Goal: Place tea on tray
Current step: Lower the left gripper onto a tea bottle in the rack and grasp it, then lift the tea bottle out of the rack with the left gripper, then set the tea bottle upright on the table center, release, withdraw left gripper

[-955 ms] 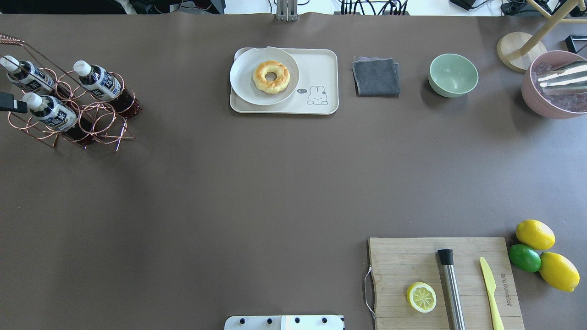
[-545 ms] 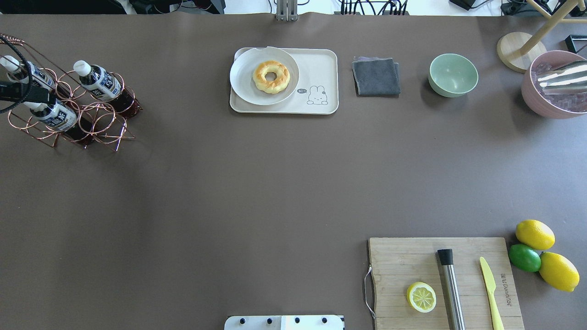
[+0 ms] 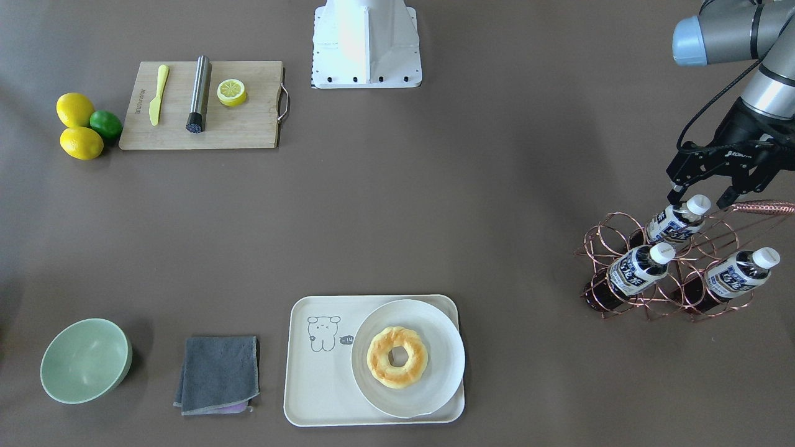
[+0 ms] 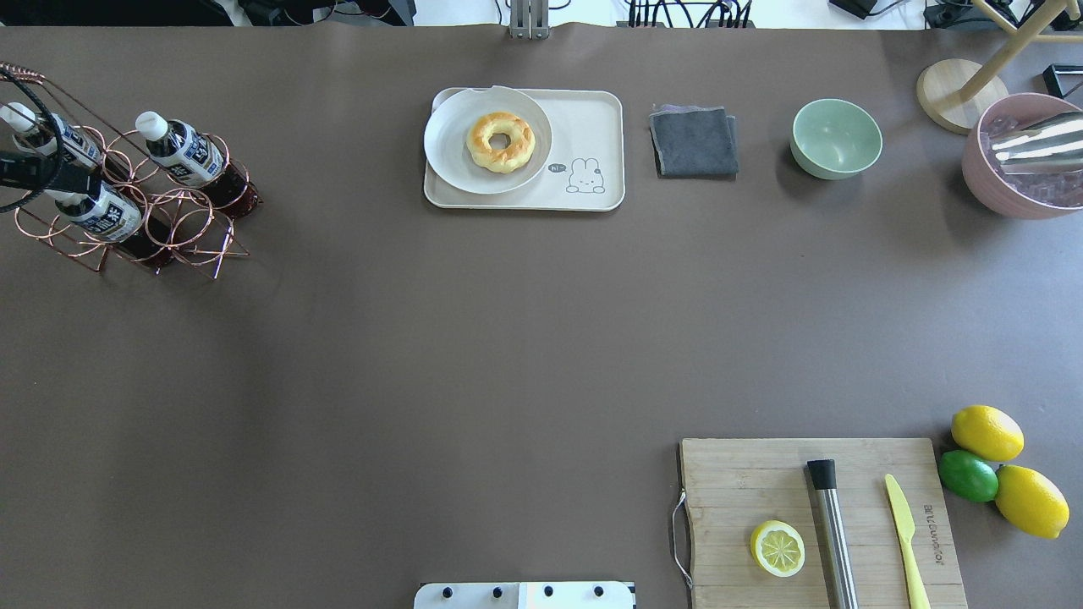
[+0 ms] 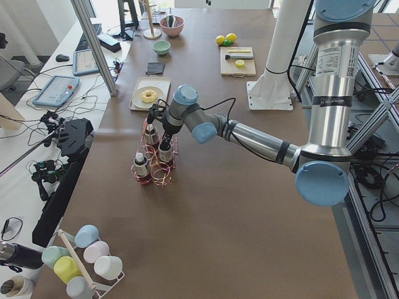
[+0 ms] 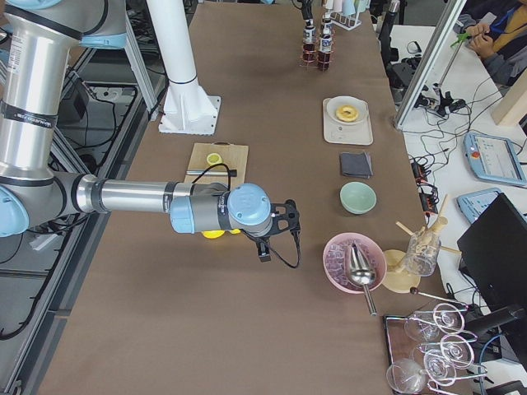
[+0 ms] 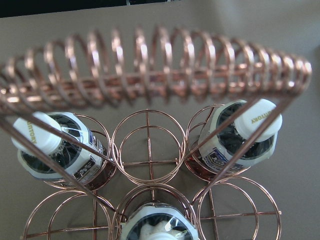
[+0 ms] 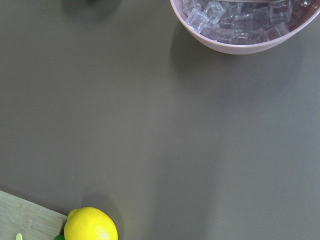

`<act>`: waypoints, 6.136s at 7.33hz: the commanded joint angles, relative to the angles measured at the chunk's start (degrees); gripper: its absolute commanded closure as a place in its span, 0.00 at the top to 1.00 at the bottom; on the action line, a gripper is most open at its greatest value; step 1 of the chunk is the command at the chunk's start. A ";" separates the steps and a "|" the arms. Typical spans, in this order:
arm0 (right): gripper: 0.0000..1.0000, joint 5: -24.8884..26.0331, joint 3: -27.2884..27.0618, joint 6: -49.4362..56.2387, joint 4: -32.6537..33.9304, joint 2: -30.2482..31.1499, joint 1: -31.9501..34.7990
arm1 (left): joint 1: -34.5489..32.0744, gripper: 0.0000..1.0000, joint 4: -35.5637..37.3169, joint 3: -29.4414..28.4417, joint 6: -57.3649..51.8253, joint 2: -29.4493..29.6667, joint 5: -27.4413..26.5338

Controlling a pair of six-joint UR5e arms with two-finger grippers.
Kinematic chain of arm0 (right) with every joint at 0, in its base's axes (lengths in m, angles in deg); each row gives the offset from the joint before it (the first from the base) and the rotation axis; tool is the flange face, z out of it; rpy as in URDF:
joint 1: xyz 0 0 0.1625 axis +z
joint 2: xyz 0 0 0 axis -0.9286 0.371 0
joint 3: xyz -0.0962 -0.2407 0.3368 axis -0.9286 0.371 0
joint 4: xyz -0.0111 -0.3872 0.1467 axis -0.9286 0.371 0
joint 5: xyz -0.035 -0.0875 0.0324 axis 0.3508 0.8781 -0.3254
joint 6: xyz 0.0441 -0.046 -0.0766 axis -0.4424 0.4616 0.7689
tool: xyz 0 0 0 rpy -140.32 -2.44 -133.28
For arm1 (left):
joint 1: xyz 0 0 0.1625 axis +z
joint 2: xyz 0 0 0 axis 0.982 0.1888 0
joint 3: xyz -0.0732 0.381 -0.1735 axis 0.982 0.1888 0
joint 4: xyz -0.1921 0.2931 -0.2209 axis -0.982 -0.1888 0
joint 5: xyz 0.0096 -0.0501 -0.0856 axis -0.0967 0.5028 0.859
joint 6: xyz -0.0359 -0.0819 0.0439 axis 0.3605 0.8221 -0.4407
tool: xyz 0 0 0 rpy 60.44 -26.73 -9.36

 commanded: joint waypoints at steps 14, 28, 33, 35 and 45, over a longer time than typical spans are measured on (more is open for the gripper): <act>1.00 -1.59 0.83 -0.06 -0.27 -0.20 0.00 | -17.15 0.00 0.08 10.01 -0.40 -2.06 14.90; 0.99 -1.77 0.84 -0.06 -2.38 -0.37 -0.44 | 38.66 0.00 43.97 4.95 34.23 45.04 -30.01; 0.99 -1.77 0.92 0.02 -2.38 -0.11 -0.53 | 42.26 0.00 43.85 4.05 34.49 44.69 -33.35; 0.99 -1.86 0.83 -0.06 -2.29 -0.11 -0.53 | 42.35 0.00 43.76 4.05 35.28 44.60 -33.35; 0.99 -1.95 1.63 -0.06 -2.38 -0.20 -0.53 | 42.35 0.06 43.85 4.14 35.37 44.07 -33.44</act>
